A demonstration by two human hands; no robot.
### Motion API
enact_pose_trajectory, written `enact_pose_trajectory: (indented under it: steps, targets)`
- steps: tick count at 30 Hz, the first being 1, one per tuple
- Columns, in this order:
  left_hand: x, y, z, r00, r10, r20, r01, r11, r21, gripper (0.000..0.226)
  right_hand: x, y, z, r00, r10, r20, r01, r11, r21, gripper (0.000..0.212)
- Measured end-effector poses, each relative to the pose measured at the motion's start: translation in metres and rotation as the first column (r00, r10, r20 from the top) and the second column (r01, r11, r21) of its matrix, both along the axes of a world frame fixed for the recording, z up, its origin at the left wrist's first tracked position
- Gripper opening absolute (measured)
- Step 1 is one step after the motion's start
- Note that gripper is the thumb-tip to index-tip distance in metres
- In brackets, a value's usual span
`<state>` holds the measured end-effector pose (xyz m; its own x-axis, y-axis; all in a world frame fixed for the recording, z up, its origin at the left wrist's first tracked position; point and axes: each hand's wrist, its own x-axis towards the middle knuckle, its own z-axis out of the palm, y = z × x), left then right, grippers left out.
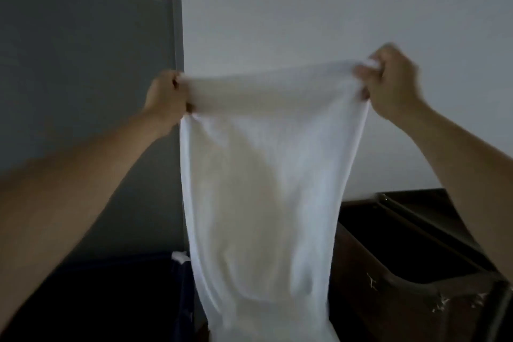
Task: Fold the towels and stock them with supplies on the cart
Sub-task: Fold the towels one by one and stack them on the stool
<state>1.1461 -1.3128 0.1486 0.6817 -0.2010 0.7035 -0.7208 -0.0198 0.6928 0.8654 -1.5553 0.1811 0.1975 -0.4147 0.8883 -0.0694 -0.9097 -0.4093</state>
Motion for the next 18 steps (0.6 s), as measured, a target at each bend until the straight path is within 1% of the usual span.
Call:
enact_pose_trajectory:
  steps: [1,2,3,4,5,6,7,8,9,10,11,12,14,15,17,18]
  targets:
    - [-0.004,-0.004,0.0,0.997,0.062,0.035,-0.058,0.994,-0.095,0.018,0.0,0.006,0.005,0.984,0.029,0.174,-0.02,0.998,-0.057,0.026]
    - [-0.01,-0.009,-0.004,0.999,0.031,0.042,-0.028,0.997,-0.071,0.018,0.004,0.009,0.004,0.971,0.056,0.233,-0.038,0.996,-0.083,0.026]
    - [-0.014,-0.014,-0.012,0.998,-0.056,0.008,0.055,0.995,0.086,0.02,0.006,0.009,-0.002,0.988,0.05,0.148,-0.041,0.997,-0.06,0.027]
    - [-0.014,-0.016,-0.023,0.99,-0.136,-0.047,0.144,0.936,0.321,0.024,0.008,0.007,-0.013,0.996,0.016,-0.093,-0.016,1.0,0.011,0.026]
    - [-0.012,-0.011,-0.029,0.982,-0.163,-0.095,0.188,0.863,0.469,0.028,0.005,0.002,-0.023,0.922,0.023,-0.386,0.016,0.995,0.097,0.026]
    - [-0.007,-0.006,-0.027,0.987,-0.122,-0.105,0.158,0.854,0.496,0.028,-0.001,-0.003,-0.029,0.843,0.051,-0.535,0.045,0.985,0.164,0.026]
    - [-0.002,-0.004,-0.017,0.993,-0.049,-0.106,0.09,0.9,0.427,0.027,-0.007,-0.006,-0.025,0.851,0.073,-0.52,0.035,0.98,0.195,0.026]
    - [-0.001,-0.005,-0.005,0.995,0.026,-0.098,0.003,0.957,0.289,0.024,-0.008,-0.009,-0.016,0.921,0.049,-0.386,0.018,0.985,0.17,0.026]
    - [-0.002,-0.006,0.007,0.993,0.089,-0.079,-0.075,0.983,0.17,0.023,-0.009,-0.008,-0.006,0.974,-0.009,-0.227,0.033,0.994,0.105,0.025]
    - [-0.004,-0.009,0.019,0.991,0.112,-0.069,-0.106,0.99,0.091,0.025,-0.008,-0.006,0.003,0.991,-0.064,-0.116,0.071,0.996,0.054,0.023]
    - [-0.006,-0.011,0.027,0.993,0.095,-0.07,-0.093,0.995,0.034,0.028,-0.006,-0.002,0.01,0.995,-0.071,-0.067,0.074,0.996,0.043,0.022]
    - [-0.005,-0.013,0.031,0.995,0.057,-0.079,-0.056,0.998,0.021,0.029,-0.005,-0.001,0.011,0.996,-0.048,-0.074,0.053,0.997,0.062,0.021]
    - [-0.002,-0.011,0.024,0.996,0.055,-0.066,-0.049,0.995,0.088,0.028,-0.005,-0.006,0.001,0.984,-0.012,-0.176,0.031,0.994,0.104,0.02]
    - [-0.001,-0.009,0.019,0.997,0.05,-0.062,-0.043,0.993,0.106,0.027,-0.007,-0.008,-0.003,0.979,-0.008,-0.202,0.03,0.993,0.11,0.02]
    - [-0.001,-0.009,0.014,0.997,0.014,-0.08,-0.007,0.996,0.085,0.025,-0.01,-0.013,-0.006,0.98,-0.008,-0.197,0.032,0.993,0.117,0.02]
    - [-0.002,-0.011,0.014,0.995,-0.02,-0.1,0.025,0.999,0.044,0.023,-0.011,-0.014,-0.004,0.983,-0.004,-0.186,0.029,0.991,0.131,0.021]
